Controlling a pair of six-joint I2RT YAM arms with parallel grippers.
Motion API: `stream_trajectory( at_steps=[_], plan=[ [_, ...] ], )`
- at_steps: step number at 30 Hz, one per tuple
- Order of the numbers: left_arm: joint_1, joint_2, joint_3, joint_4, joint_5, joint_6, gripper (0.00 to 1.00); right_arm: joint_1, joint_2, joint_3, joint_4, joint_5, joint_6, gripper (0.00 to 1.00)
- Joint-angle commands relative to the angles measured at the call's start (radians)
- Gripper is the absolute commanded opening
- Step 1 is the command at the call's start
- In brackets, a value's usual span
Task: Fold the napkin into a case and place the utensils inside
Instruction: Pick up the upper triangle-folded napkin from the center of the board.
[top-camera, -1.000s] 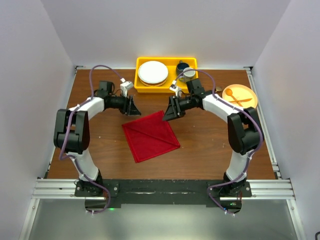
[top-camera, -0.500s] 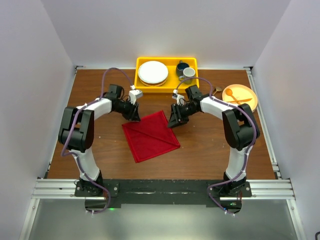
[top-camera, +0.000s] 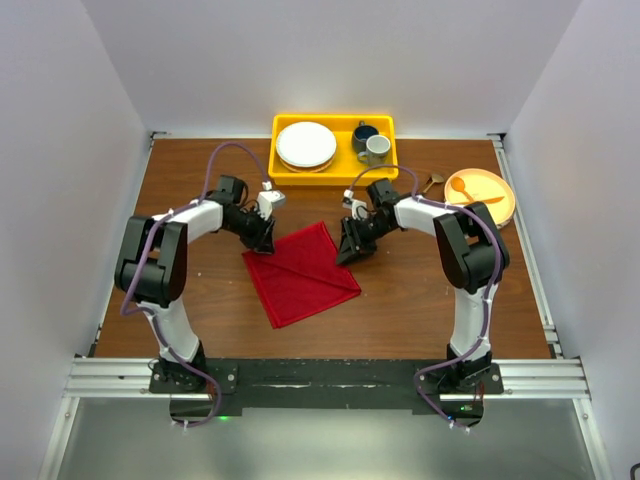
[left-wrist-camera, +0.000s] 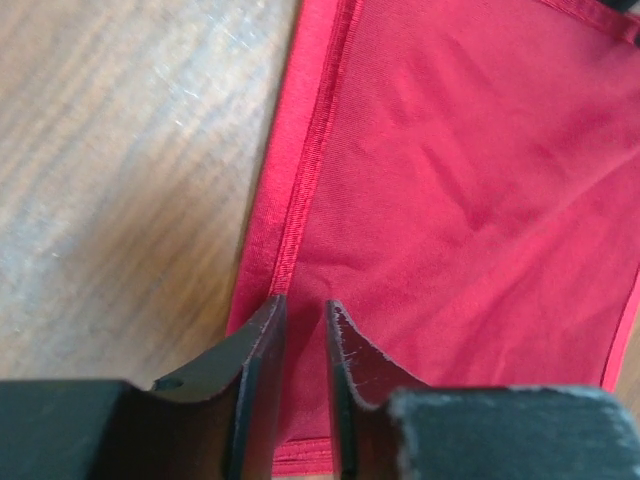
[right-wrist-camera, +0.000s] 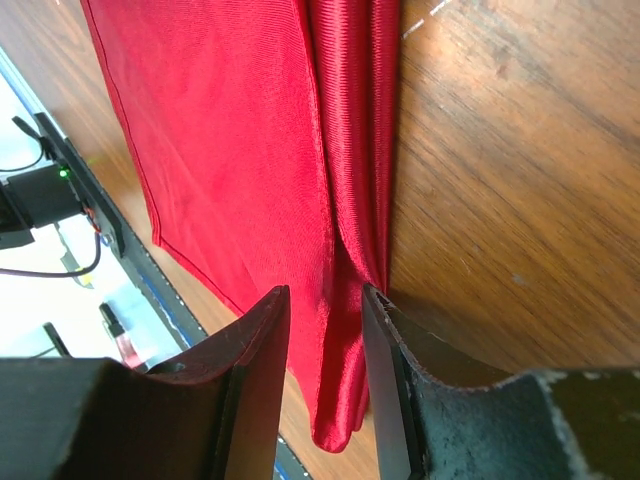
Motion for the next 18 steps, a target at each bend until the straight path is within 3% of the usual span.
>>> stream_trajectory(
  at_steps=[1,7,14,18],
  plan=[
    [-0.007,-0.043,0.028,-0.048,0.072,0.067,0.36,0.005,-0.038,0.072,-0.015,0.006,-0.046,0.4],
    [-0.013,-0.019,0.171,0.056,0.188,0.01,0.53,0.004,-0.037,0.13,0.0,0.042,-0.066,0.4],
    [-0.076,0.149,0.369,0.036,0.192,0.067,0.59,-0.019,-0.001,0.173,0.047,0.052,-0.045,0.44],
    [-0.102,0.219,0.39,0.047,0.185,0.093,0.6,-0.031,0.031,0.207,0.055,0.058,-0.043,0.47]
  ],
)
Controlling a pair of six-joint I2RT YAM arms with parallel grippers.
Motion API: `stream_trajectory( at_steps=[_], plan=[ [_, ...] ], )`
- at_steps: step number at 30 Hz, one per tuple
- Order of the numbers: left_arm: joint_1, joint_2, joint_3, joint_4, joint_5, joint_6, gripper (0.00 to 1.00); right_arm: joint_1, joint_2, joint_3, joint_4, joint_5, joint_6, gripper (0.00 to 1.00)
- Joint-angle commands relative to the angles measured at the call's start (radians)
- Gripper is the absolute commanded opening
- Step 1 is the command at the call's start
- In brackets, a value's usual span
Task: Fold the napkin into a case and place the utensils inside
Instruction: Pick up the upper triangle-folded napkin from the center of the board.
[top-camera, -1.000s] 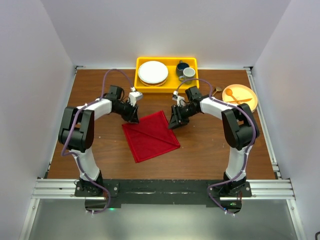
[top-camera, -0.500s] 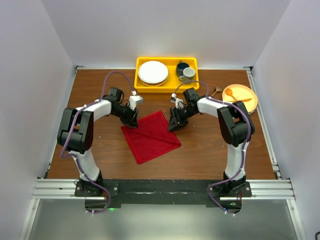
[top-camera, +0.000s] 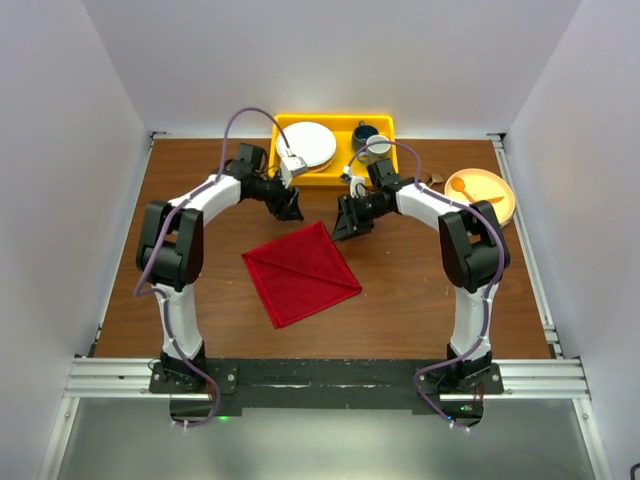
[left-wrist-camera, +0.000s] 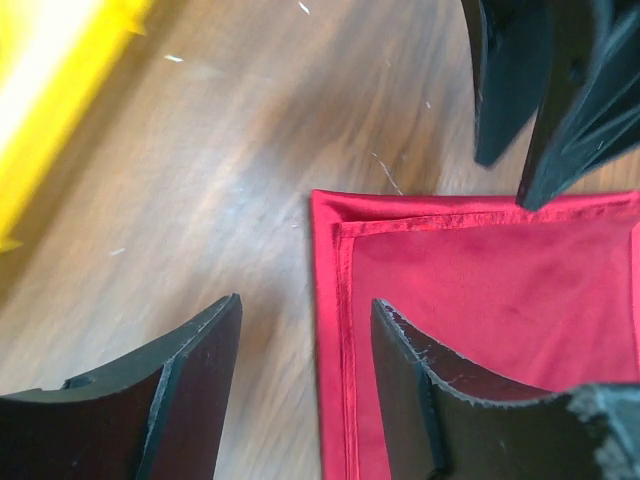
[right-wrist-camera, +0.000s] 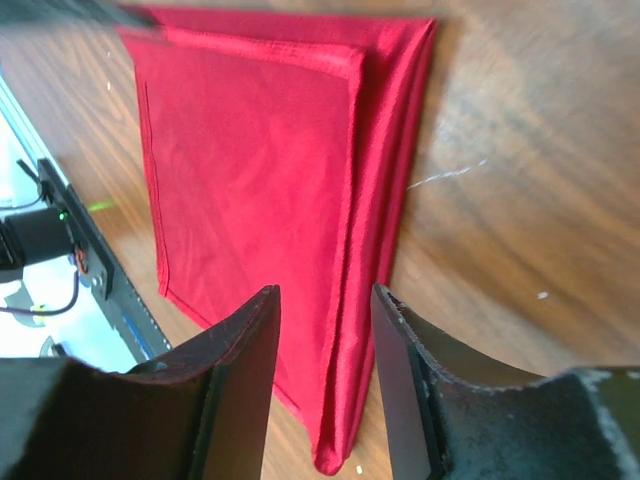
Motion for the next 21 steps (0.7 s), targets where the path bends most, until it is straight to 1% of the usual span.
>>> stream_trajectory(
  at_steps=[1,6,7,10,11,13,14,16,17,18,20,21],
  plan=[
    [-0.036,0.077,0.036,0.001,0.027,0.06,0.6,-0.018,0.043,0.066,0.043,0.018,-0.005,0.49],
    [-0.059,0.129,0.046,0.001,0.03,0.097,0.56,-0.026,0.083,0.099,0.058,0.004,0.009,0.56],
    [-0.062,0.134,0.048,-0.001,0.035,0.106,0.55,-0.028,0.091,0.104,0.06,-0.003,0.012,0.59],
    [-0.068,0.157,0.072,-0.007,0.036,0.115,0.48,-0.031,0.112,0.116,0.072,-0.011,0.021,0.62],
    [-0.069,0.164,0.078,-0.028,0.048,0.123,0.42,-0.032,0.117,0.119,0.077,-0.012,0.026,0.65],
    [-0.071,0.174,0.083,-0.022,0.053,0.124,0.36,-0.034,0.125,0.121,0.094,-0.025,0.032,0.67],
    [-0.071,0.177,0.088,-0.031,0.059,0.132,0.31,-0.035,0.135,0.128,0.098,-0.026,0.032,0.69],
    [-0.076,0.175,0.094,-0.051,0.065,0.164,0.26,-0.034,0.146,0.139,0.1,-0.031,0.026,0.72],
    [-0.076,0.171,0.092,-0.057,0.065,0.176,0.21,-0.035,0.152,0.15,0.1,-0.034,0.024,0.73],
    [-0.079,0.169,0.092,-0.064,0.062,0.188,0.18,-0.034,0.166,0.156,0.101,-0.035,0.02,0.76],
    [-0.08,0.168,0.089,-0.071,0.061,0.201,0.12,-0.034,0.182,0.171,0.104,-0.034,0.014,0.77],
    [-0.08,0.168,0.089,-0.074,0.062,0.208,0.11,-0.035,0.198,0.174,0.104,-0.037,0.009,0.79]
  ],
)
